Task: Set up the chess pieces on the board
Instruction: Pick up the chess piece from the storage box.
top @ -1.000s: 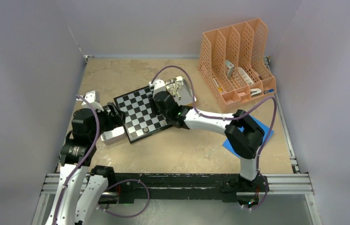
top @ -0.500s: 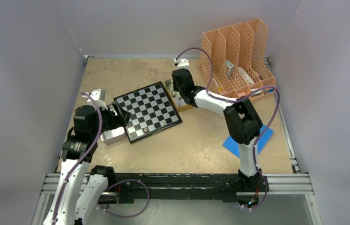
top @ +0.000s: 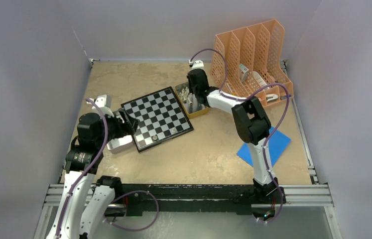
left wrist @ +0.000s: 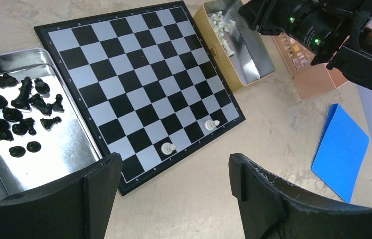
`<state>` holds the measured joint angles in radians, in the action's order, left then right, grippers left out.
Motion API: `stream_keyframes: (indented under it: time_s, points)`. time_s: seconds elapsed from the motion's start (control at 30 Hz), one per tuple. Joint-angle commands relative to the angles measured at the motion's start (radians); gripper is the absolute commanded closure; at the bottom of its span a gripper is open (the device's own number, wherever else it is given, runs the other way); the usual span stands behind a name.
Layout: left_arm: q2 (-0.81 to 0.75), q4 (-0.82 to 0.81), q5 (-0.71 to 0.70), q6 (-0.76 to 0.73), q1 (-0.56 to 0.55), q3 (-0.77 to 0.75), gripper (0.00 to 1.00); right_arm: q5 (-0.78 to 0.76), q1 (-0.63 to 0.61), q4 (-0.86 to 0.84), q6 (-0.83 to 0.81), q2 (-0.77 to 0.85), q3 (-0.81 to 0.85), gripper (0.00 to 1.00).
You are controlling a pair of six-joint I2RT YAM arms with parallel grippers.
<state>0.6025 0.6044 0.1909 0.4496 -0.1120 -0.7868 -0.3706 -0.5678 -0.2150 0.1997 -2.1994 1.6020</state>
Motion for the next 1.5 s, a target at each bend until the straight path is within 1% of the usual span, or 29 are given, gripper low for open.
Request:
stream_keyframes:
  time_s: [0.0, 0.33, 0.53, 0.67, 0.8, 1.17, 1.47]
  points:
    - [0.0, -0.048, 0.015, -0.02, 0.006, 0.006, 0.22, 0.029, 0.003, -0.009, -0.022, -0.014, 0.061, 0.71]
    - [0.004, -0.048, 0.011, -0.02, 0.006, 0.006, 0.22, 0.052, 0.011, 0.005, -0.028, -0.076, 0.101, 0.74]
    - [0.004, -0.047, 0.009, -0.02, 0.006, 0.006, 0.22, 0.048, 0.012, -0.001, -0.032, -0.074, 0.09, 0.8]
    - [0.005, -0.047, 0.008, -0.02, 0.006, 0.006, 0.22, 0.039, 0.013, -0.007, -0.031, -0.063, 0.08, 0.88]
    - [0.008, -0.047, 0.008, -0.02, 0.006, 0.006, 0.22, 0.049, 0.013, -0.009, -0.032, -0.039, 0.062, 0.91]
    - [0.007, -0.045, 0.004, -0.019, 0.006, 0.006, 0.22, 0.025, 0.01, -0.012, -0.011, 0.122, -0.039, 0.94]
    - [0.007, -0.045, 0.004, -0.017, 0.006, 0.006, 0.22, 0.071, -0.04, -0.013, 0.054, 0.328, -0.232, 0.94]
